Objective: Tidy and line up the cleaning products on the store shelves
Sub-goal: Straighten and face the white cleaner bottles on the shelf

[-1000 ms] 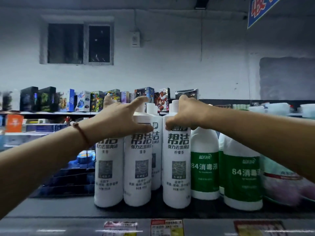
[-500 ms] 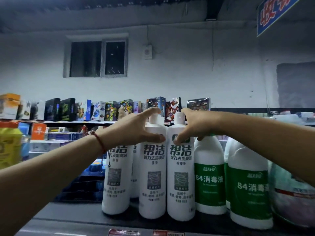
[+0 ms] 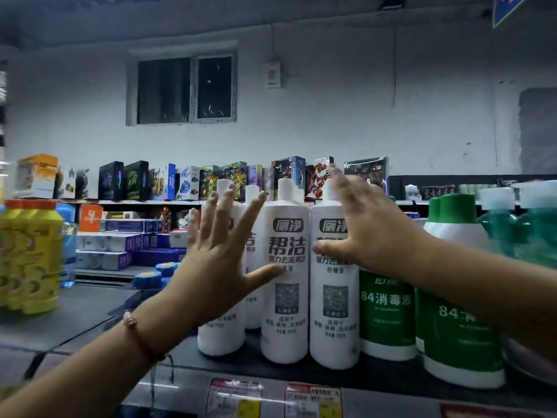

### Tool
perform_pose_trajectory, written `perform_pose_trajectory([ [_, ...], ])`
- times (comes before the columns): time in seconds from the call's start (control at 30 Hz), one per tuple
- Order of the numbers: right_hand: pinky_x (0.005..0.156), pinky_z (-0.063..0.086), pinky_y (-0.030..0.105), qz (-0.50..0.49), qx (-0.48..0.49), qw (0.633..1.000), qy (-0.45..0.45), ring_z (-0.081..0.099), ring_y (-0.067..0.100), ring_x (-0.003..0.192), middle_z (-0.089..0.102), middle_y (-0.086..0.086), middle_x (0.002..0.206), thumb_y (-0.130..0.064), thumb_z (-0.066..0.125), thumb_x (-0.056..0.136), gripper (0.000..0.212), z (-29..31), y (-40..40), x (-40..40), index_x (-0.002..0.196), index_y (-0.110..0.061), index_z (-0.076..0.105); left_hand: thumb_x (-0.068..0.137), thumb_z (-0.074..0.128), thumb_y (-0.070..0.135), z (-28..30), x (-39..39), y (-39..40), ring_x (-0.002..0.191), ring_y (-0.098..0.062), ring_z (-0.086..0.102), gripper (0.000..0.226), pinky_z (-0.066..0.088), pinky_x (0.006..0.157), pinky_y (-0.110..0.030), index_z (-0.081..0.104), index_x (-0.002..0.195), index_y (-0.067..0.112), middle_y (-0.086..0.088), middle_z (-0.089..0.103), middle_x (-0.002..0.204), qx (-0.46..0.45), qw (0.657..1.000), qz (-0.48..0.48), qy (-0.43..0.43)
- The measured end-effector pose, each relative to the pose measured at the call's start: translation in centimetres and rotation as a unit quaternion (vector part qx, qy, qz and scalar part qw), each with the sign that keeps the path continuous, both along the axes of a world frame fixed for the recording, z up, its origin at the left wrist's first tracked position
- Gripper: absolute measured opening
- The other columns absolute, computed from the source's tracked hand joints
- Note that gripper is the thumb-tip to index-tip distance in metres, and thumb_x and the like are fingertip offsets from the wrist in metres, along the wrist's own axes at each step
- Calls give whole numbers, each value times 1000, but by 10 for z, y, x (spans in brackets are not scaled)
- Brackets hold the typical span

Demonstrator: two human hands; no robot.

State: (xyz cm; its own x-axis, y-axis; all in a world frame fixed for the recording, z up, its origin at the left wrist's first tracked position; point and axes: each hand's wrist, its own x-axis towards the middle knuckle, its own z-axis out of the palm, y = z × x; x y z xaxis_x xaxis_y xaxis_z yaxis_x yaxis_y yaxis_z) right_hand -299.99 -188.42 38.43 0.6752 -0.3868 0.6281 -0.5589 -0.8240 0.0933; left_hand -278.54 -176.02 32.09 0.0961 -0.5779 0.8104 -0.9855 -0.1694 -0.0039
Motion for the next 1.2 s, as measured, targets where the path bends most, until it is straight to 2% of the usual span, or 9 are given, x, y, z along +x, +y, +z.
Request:
perform_pose_trajectory([
  [0.07,126,6,42,23,-85,996,19,3,27,154,1,9,167,-69,56,84,113,3,9,6,157,-24,-17,71,60,72,-27,10,6,152,-23,-8,118,11,120,-56,-26,148,51,7,-18,164,-71,988,-66,118],
  [0.13,126,4,42,53,-53,997,35,-1,26,155,-2,8,168,-66,62,82,114,18,17,20,158,-26,-12,75,76,52,-45,18,6,140,-19,30,122,35,113,-52,-21,150,53,3,9,161,-94,958,-124,241],
  [0.2,123,9,42,70,10,996,56,0,27,155,-3,5,169,-61,73,76,120,35,21,39,159,-29,-8,79,80,41,-62,26,2,123,-10,50,121,41,108,-38,-18,149,56,3,29,157,-65,937,-130,317],
  [0.3,115,33,43,43,39,991,118,24,29,150,11,2,168,-52,82,71,122,57,22,61,160,-29,3,79,81,40,-82,38,-4,126,-14,56,117,43,110,-43,-11,149,57,5,45,153,-45,928,-103,355],
  [0.4,88,53,39,4,31,986,164,49,27,127,36,4,154,-51,83,70,107,64,21,74,157,-30,25,71,81,52,-89,44,-6,118,-14,63,111,51,103,-50,4,150,56,6,56,142,-66,915,-117,380],
  [0.5,72,53,33,-2,16,987,161,53,21,107,45,4,142,-51,84,69,94,65,23,79,150,-29,40,69,82,55,-91,44,-7,109,-8,67,110,54,99,-48,6,149,58,8,62,134,-65,910,-125,390],
  [0.67,78,55,35,9,15,990,141,56,23,107,47,3,135,-59,83,65,86,62,20,83,139,-28,53,69,83,57,-92,40,-11,90,4,69,113,58,92,-42,6,152,55,12,67,127,-52,914,-132,381],
  [1.0,89,55,42,19,39,992,120,55,23,110,45,1,135,-59,82,68,80,55,22,84,136,-28,54,60,67,79,-97,35,-16,112,-8,65,116,55,97,-48,1,152,56,7,53,145,-68,914,-152,369],
  [1.2,121,26,47,-11,8,988,153,19,29,152,-6,0,169,-74,71,59,119,67,25,55,158,-36,17,63,53,85,-72,9,-12,152,-27,-7,118,4,119,-51,-22,148,53,4,-16,163,-57,991,-52,113],
])
